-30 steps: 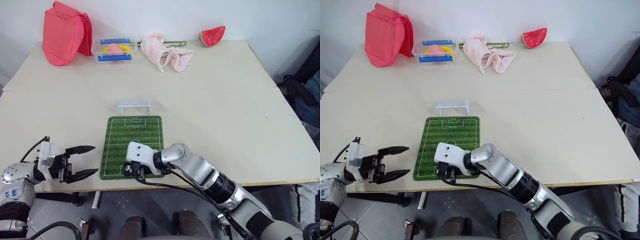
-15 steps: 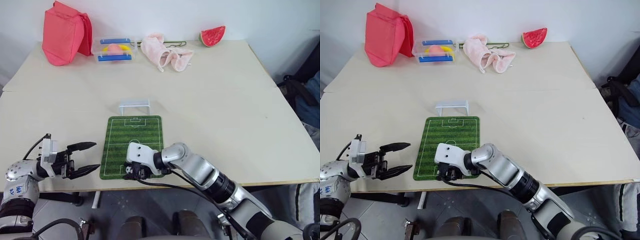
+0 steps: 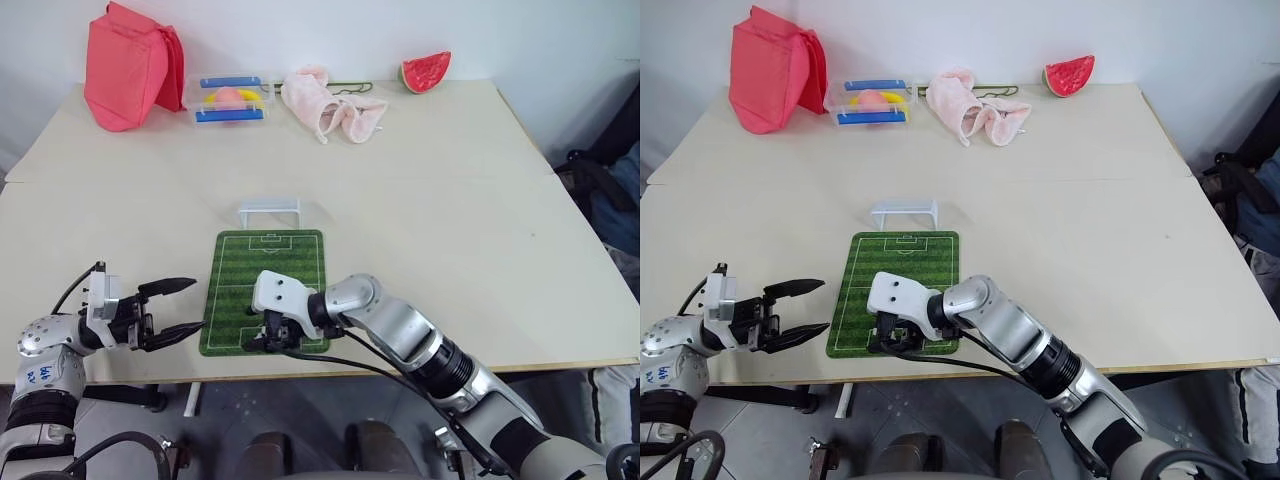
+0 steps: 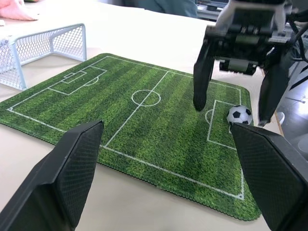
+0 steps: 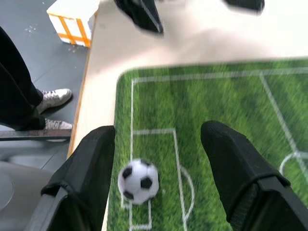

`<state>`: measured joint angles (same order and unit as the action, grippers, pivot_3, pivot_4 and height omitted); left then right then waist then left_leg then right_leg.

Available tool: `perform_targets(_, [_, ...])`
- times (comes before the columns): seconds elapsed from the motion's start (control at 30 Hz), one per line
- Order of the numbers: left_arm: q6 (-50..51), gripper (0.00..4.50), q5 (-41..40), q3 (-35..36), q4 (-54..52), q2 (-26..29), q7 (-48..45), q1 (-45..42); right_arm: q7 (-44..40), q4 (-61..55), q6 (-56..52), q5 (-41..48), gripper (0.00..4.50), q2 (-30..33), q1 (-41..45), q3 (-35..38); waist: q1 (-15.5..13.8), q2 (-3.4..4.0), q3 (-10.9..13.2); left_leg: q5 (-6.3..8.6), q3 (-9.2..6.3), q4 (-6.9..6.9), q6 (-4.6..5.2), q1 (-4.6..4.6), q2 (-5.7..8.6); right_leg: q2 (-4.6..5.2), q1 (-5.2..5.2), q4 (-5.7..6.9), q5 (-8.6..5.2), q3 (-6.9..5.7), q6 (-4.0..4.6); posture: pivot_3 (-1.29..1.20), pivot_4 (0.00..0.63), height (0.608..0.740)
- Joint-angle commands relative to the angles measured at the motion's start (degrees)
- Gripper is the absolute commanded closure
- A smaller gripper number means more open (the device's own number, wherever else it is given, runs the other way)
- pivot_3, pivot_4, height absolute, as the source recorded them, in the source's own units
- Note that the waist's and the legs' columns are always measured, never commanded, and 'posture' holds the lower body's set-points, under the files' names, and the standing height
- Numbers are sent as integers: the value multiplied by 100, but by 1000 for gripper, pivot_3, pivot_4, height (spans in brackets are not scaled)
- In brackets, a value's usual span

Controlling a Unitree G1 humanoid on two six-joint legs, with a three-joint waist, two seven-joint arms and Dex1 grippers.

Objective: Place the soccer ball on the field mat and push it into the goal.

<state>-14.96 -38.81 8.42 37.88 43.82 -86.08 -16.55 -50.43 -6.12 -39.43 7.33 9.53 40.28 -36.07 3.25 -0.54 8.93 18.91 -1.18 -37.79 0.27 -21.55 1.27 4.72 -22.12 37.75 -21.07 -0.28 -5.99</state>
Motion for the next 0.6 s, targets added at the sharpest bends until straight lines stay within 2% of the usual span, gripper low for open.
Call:
perform_targets(0.03, [20,0,-3,97,15,9,-642,-76,-139,-505,-265,338,1475,-96,182,237,0,0,0,0,0,0,0,-1,0,0,0,0,0,0,0,0,150,740])
perform_targets(0.17, [68,0,-108,18,-40,31,-642,-76,-304,-1292,-446,525,2373,282,105,273,-5,0,0,0,-1,0,0,-6,0,1,-5,0,0,-2,0,0,150,740])
perform_targets(0.4, [145,0,-163,-58,-64,105,-642,-43,3,-1772,-1337,756,4488,382,-40,238,-3,-1,0,0,-2,0,0,-6,-2,1,-5,-2,0,-2,0,0,150,740])
perform_targets(0.6, [286,0,-229,-97,-243,173,-642,50,327,-1765,-1518,882,4488,191,-505,58,-4,-1,0,0,-2,1,0,-7,-1,1,-5,-2,0,-1,0,0,150,740])
